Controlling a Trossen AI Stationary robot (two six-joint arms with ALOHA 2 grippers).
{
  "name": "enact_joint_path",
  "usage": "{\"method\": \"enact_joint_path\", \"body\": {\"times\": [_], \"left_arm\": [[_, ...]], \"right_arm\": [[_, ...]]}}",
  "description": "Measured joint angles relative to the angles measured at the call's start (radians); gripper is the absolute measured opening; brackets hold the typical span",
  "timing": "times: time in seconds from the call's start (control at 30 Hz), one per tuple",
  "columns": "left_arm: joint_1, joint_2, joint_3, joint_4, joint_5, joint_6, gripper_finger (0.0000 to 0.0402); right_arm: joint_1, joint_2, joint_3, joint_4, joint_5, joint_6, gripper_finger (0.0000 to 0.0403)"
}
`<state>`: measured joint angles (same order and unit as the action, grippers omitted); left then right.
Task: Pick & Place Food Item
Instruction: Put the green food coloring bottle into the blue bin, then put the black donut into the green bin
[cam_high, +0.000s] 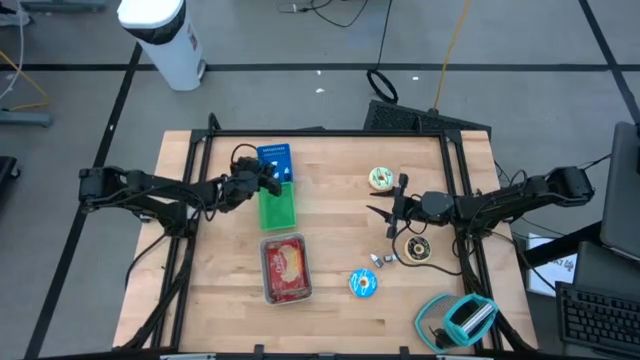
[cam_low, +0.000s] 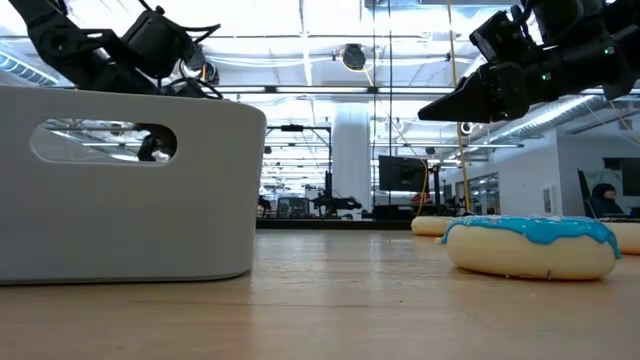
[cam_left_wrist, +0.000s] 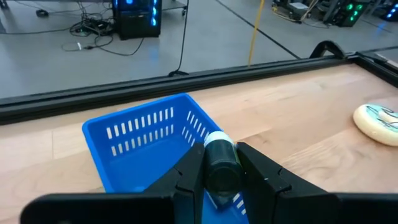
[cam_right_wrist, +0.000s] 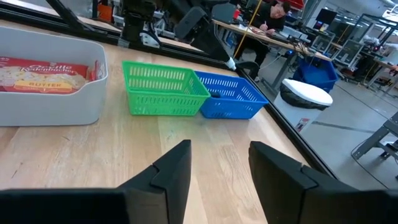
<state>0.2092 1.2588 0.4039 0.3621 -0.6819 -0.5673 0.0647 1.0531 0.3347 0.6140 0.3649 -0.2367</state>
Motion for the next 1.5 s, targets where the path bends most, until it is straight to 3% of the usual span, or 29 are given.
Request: {"method": "enact_joint_path", "body": {"times": [0.47,0.9,1.5], "left_arm": [[0.010,0.200,0.019,0.109,0.008,-0.095,0.0076],[0.019,0.206,0.019,0.114,0.008,-0.093,0.0079],[0.019,0.206,0.018,0.114,0.003,-0.092,0.0124]], "right_arm": [[0.000,0.000,0.000,-0.004,-0.001,0.000,0.0146],[0.000,0.000,0.000,-0.005,-0.001,0.001,0.0144],[0.000,0.000,0.000,-0.005,-0.001,0.001,0.0145]]}}
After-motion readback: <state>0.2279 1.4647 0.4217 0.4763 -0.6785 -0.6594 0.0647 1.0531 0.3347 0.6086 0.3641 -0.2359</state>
